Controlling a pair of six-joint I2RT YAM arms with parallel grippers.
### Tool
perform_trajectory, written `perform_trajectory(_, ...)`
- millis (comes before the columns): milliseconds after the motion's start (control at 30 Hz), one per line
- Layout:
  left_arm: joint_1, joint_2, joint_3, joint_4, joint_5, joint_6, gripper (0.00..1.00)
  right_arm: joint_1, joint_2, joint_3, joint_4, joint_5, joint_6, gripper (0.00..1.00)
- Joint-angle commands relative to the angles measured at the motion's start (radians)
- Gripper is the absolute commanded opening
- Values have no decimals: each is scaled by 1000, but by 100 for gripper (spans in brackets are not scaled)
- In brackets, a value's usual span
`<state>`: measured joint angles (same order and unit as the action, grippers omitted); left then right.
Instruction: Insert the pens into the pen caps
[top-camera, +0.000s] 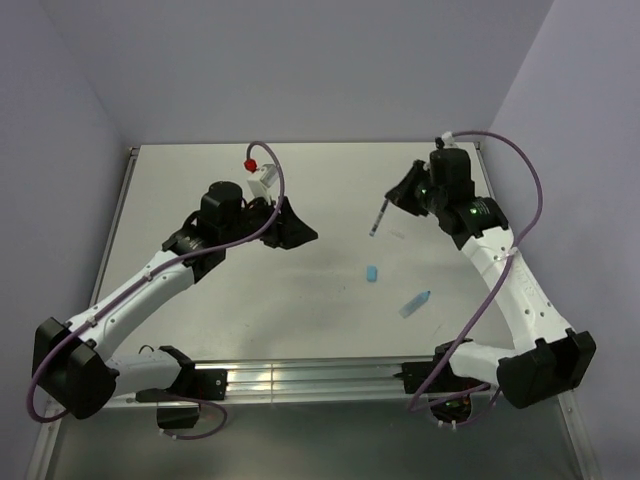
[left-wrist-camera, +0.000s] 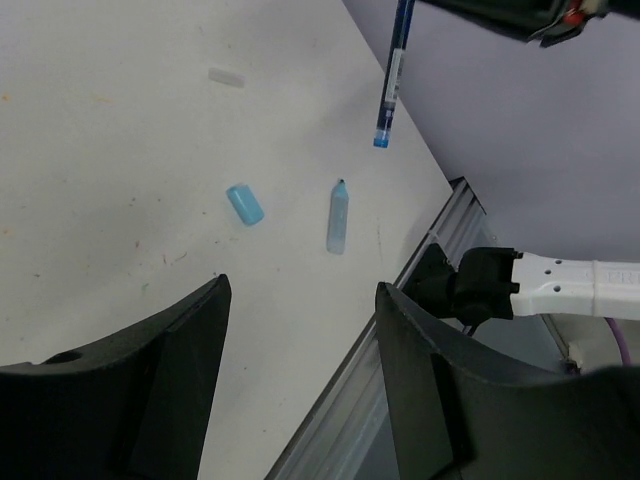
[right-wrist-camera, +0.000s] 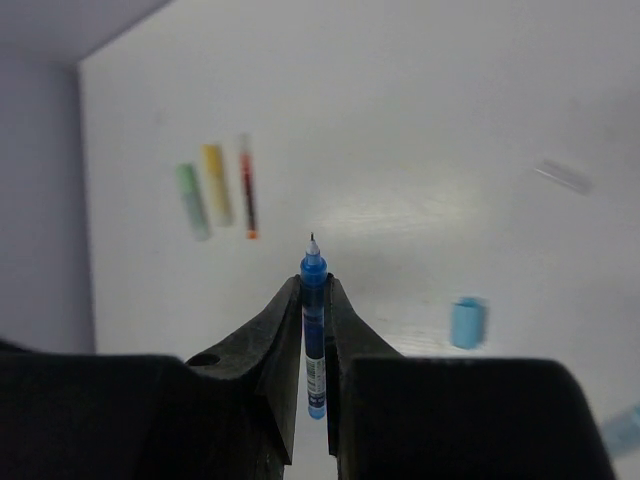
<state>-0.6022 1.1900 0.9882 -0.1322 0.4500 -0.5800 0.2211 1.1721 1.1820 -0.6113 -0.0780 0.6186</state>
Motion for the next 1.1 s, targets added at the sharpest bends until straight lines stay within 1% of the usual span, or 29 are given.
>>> perform_trajectory(0,4,17,59,165,94,-35,65,104,62,139,88,-42,67,0)
perform_trajectory(67,2,22,63,190,98,-37,66,154,93,194,104,-65,92,0)
perform_trajectory(267,4,5,53,261,110,-34,67,231,182,281,117,-65,112,0)
perform_trajectory(633,4,36,73,210,61,-4,66,351,227,349,128,-54,142,0)
perform_trajectory(833,4,33,75,204,49,6,66,392,238,378,120,-48,145,0)
perform_trajectory(1000,4,30,70,213,53,0,62,423,247,390,119,-39,150,0)
perform_trajectory(1067,4,23,66,220,56,-1,58,428,248,395,120,-40,151,0)
